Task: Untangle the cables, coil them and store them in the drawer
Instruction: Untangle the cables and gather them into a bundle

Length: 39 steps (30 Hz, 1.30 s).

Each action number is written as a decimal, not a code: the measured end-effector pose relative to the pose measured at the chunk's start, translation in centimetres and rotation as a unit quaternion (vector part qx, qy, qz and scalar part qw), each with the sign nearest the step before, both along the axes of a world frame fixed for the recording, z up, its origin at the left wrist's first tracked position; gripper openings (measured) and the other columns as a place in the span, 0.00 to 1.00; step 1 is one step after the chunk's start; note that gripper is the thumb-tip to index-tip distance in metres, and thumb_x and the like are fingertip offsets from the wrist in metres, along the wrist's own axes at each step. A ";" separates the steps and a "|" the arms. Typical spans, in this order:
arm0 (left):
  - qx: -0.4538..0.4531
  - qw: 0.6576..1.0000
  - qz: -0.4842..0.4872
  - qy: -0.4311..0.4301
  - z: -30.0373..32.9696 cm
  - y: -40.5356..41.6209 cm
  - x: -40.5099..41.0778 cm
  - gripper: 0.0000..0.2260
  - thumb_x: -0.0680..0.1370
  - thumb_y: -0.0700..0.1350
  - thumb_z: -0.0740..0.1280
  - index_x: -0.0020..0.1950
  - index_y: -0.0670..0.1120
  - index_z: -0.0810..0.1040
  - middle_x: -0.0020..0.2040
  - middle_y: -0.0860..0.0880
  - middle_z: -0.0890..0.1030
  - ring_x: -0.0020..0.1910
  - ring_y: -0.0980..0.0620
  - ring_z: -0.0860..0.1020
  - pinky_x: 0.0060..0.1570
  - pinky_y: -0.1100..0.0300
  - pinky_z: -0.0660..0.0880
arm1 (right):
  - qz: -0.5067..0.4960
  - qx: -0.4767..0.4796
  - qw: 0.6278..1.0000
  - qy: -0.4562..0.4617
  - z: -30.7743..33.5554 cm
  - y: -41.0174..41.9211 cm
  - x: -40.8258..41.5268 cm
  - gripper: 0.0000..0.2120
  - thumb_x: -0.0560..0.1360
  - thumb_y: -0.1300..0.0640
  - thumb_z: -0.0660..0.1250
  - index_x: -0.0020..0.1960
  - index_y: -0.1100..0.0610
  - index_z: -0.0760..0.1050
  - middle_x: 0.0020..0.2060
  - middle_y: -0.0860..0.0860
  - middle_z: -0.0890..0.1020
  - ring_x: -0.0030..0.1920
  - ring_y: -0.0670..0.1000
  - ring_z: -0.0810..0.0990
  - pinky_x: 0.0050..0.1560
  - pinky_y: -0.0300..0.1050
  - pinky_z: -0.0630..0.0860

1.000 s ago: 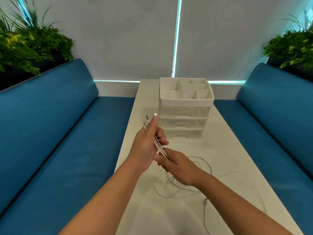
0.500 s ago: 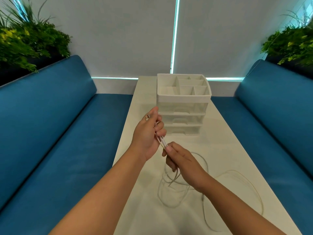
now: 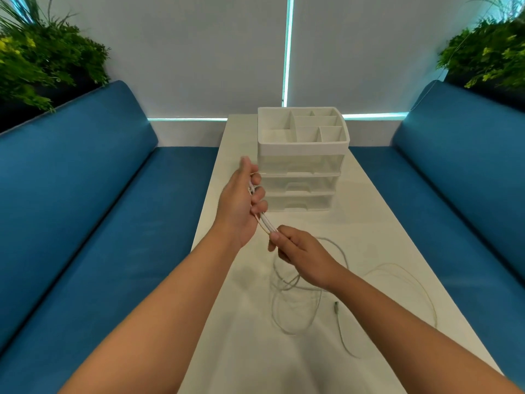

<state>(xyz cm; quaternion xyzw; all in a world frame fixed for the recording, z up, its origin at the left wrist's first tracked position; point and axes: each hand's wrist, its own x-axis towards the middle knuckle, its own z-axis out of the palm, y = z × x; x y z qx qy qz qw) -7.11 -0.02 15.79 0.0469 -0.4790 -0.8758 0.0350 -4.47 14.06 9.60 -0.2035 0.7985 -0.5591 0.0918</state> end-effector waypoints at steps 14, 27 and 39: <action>0.184 0.983 -0.020 0.024 -0.3 -1.3 0.9 0.21 0.80 0.59 0.60 0.32 0.49 0.73 0.22 0.54 0.61 0.20 0.57 0.56 0.19 0.64 0.52 | -0.092 0.298 0.935 0.166 -3.3 0.8 1.1 0.20 0.80 0.39 0.44 0.40 0.53 0.61 0.30 0.48 0.72 0.34 0.54 0.74 0.37 0.50 0.70; 0.125 0.976 0.179 -0.022 -1.0 -3.6 0.1 0.17 0.81 0.58 0.59 0.41 0.47 0.72 0.27 0.54 0.64 0.24 0.57 0.58 0.21 0.65 0.56 | -0.016 0.122 0.979 0.160 -4.7 2.1 0.8 0.03 0.80 0.51 0.60 0.50 0.47 0.66 0.35 0.42 0.72 0.34 0.45 0.71 0.37 0.41 0.66; 0.177 0.976 0.128 0.011 -0.4 -3.5 0.4 0.21 0.81 0.61 0.58 0.34 0.49 0.66 0.28 0.53 0.64 0.24 0.57 0.60 0.22 0.65 0.59 | -0.034 -0.037 0.996 -0.079 -3.1 3.1 -0.4 0.08 0.77 0.54 0.67 0.44 0.57 0.81 0.30 0.46 0.75 0.32 0.44 0.71 0.37 0.36 0.70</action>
